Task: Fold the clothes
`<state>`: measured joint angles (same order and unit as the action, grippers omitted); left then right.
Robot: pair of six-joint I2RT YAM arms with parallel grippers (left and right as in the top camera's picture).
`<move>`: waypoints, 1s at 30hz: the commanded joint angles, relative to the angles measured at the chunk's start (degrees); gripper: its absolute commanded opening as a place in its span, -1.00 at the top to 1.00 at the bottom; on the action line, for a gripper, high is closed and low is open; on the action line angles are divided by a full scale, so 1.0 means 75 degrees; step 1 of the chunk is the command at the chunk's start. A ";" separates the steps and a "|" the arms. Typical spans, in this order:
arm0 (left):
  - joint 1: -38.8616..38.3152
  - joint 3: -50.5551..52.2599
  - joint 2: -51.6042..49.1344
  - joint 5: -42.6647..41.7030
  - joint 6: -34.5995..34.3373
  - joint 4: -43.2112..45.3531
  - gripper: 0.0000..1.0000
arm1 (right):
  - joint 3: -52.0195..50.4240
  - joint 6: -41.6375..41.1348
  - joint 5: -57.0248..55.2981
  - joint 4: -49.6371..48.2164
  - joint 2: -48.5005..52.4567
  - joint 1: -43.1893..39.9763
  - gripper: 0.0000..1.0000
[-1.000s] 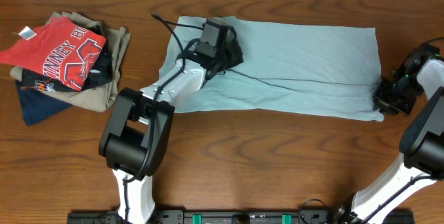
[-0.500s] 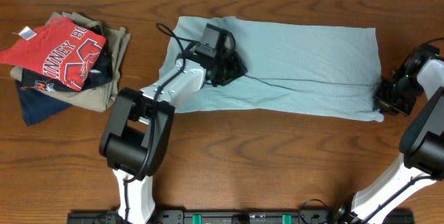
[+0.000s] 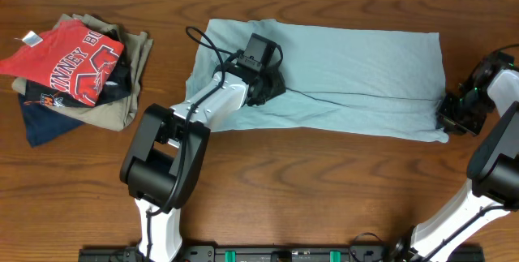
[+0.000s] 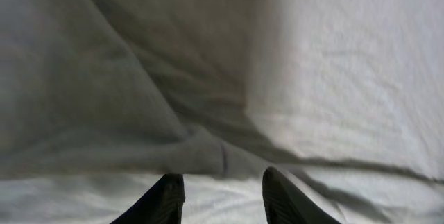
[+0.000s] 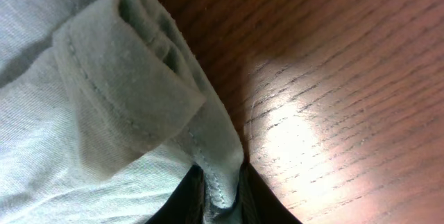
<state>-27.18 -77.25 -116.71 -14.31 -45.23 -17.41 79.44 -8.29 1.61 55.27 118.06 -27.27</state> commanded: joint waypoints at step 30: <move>0.0752 -0.0431 -0.0411 -0.0443 -0.0784 0.1440 0.19 | -0.0248 0.0035 -0.0192 0.0032 0.0192 -0.0029 0.55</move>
<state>-22.06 -79.83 -118.93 -14.63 -50.09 -4.78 79.40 -8.29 1.39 55.61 118.06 -27.27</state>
